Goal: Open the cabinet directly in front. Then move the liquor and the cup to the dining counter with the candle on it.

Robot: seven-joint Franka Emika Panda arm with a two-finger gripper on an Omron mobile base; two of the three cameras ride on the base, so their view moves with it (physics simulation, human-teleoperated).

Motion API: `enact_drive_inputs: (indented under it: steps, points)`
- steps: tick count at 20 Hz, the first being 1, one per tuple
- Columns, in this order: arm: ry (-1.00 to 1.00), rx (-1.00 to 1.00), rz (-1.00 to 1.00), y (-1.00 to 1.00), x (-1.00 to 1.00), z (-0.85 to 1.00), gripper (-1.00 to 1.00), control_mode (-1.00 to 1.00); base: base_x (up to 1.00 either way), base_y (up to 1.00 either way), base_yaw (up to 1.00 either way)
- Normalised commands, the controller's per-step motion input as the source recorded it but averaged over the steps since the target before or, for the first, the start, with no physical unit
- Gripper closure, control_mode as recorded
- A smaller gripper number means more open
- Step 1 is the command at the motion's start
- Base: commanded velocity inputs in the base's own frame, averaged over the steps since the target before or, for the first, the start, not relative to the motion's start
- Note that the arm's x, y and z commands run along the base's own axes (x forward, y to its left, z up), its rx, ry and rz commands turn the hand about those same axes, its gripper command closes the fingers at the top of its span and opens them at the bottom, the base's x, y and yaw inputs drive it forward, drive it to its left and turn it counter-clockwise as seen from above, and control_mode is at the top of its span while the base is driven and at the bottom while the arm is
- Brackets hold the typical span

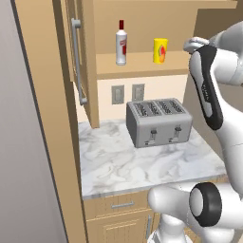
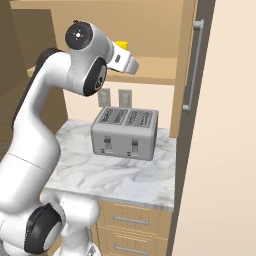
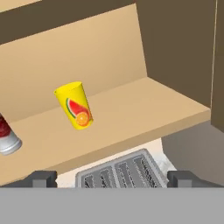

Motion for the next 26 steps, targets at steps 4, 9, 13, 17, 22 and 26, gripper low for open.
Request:
enact_drive_inputs:
  steps: [4,9,13,17,22,26]
  points:
    - [0.0,0.02,0.0,-0.05,0.21,0.26,-1.0,-1.0,0.0,0.0,0.0]
    - [0.0,0.01,0.0,0.0,0.29,0.18,-1.0,-1.0,0.0,0.0,0.0]
    - [0.0,0.0,0.0,0.0,0.32,0.02,-1.0,-1.0,0.0,0.0,0.0]
    - [0.0,0.0,0.0,0.0,0.31,0.0,-1.0,-1.0,0.0,0.0,0.0]
    - [0.0,0.0,0.0,0.11,0.46,0.0,-1.0,-1.0,0.0,0.0,0.0]
    - [0.0,0.0,0.0,0.11,0.4,0.0,-1.0,-1.0,0.0,0.0,0.0]
